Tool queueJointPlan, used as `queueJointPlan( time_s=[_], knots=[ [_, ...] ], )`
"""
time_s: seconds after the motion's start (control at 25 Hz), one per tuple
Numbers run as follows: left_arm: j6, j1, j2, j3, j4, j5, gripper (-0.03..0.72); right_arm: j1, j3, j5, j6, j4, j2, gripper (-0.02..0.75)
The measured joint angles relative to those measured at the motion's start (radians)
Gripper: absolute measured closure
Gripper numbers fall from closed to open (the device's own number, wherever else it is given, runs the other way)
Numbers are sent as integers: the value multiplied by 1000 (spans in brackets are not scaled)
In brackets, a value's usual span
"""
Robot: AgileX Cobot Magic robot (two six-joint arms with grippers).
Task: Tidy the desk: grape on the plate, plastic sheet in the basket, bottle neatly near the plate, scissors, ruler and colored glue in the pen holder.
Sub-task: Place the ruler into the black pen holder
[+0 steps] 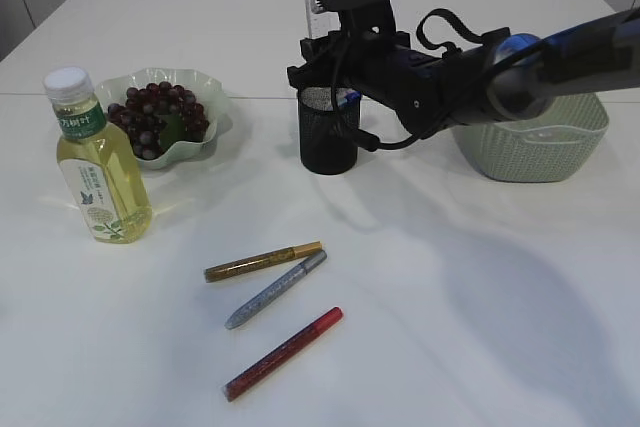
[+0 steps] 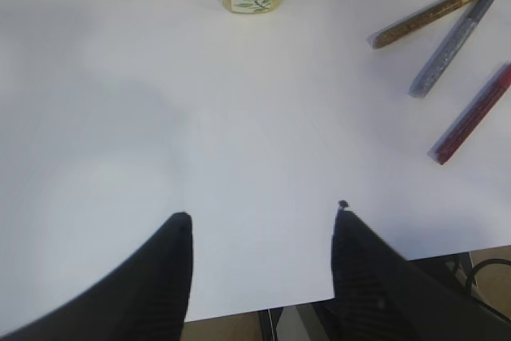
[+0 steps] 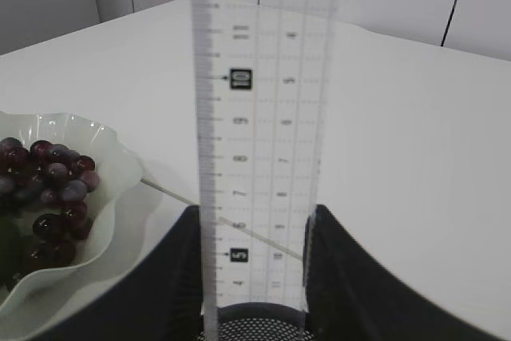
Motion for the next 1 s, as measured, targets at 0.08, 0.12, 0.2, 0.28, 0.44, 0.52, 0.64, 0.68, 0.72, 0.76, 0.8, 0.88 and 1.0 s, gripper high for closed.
queueJointPlan(
  time_s=[0.08,0.12,0.2,0.28,0.44,0.52,0.64,0.68,0.72,0.76,0.8,0.88,1.0],
  knots=[
    [0,0,2,0,0,0,276,-5,-10,2,0,0,9,439],
    [0,0,2,0,0,0,276,-5,-13,4,0,0,13,439],
    [0,0,2,0,0,0,276,-5,-20,8,0,0,16,439],
    [0,0,2,0,-2,0,276,-5,-26,8,0,0,18,439],
    [0,0,2,0,-2,-2,276,-5,-26,8,0,0,23,439],
    [0,0,2,0,-2,-4,276,-6,-27,15,-2,0,26,439],
    [0,0,2,0,-2,-4,276,-6,-27,29,-2,1,32,439],
    [0,0,2,0,-2,-4,276,-6,-27,29,-2,1,32,439],
    [0,0,2,0,-2,-4,276,-6,-27,29,-2,1,32,439],
    [0,0,2,0,-2,-6,276,-6,-27,31,-2,1,32,439],
    [0,0,2,0,-2,-6,276,-6,-27,35,-2,2,32,439],
    [0,0,2,0,-2,-6,276,-6,-27,44,-2,7,32,437],
    [0,0,2,0,-2,-6,276,-6,-27,46,-2,8,32,427]
  ],
)
